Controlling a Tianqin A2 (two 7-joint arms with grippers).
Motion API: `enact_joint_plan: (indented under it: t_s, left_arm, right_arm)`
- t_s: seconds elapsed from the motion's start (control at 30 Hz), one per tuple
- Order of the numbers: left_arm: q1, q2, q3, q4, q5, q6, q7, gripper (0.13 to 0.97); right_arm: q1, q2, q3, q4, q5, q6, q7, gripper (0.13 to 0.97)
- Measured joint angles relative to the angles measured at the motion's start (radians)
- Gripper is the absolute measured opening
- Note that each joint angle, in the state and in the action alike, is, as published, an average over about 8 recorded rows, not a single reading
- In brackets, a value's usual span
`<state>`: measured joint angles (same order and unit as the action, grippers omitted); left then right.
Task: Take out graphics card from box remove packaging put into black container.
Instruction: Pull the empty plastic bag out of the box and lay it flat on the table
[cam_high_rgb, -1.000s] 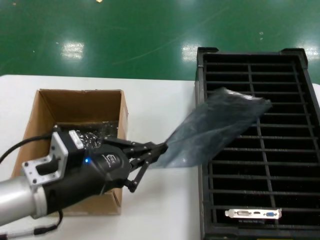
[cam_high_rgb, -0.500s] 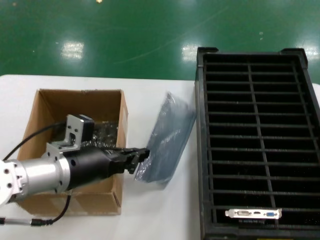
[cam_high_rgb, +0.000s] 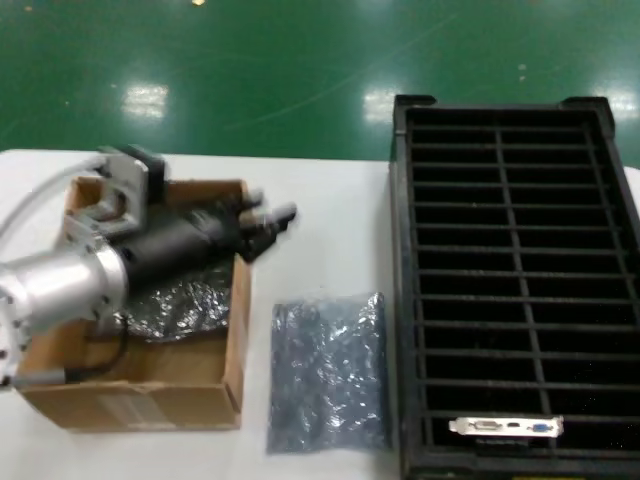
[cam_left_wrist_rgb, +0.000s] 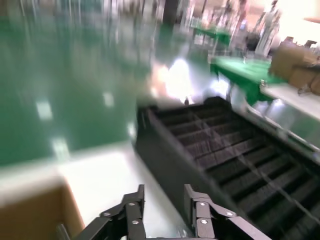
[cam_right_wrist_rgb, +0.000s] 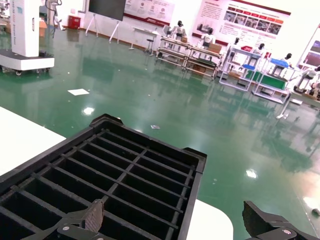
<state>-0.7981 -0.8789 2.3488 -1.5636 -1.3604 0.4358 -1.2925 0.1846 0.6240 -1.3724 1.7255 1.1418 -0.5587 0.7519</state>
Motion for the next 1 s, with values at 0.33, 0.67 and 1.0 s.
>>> enact_joint_plan:
  t_s: [0.33,0.67,1.0]
  left_arm:
    - [0.346,-0.115,-0.416,-0.265,0.327,-0.234,0.231,0.412]
    - [0.436,-0.072,-0.498,-0.277,0.331,-0.269,0.334,0.643]
    - [0.485,0.018,-0.532,-0.244,0.224,-0.292,0.466,0.83]
  right_arm:
    - [0.0,0.0,0.0,0.0,0.001,0.001,-0.001,0.966]
    - [-0.013,-0.023,-0.016,-0.009,0.048,0.04,-0.054,0.966]
    - [-0.037,-0.065,-0.046,-0.025,0.132,0.112,-0.15,0.966]
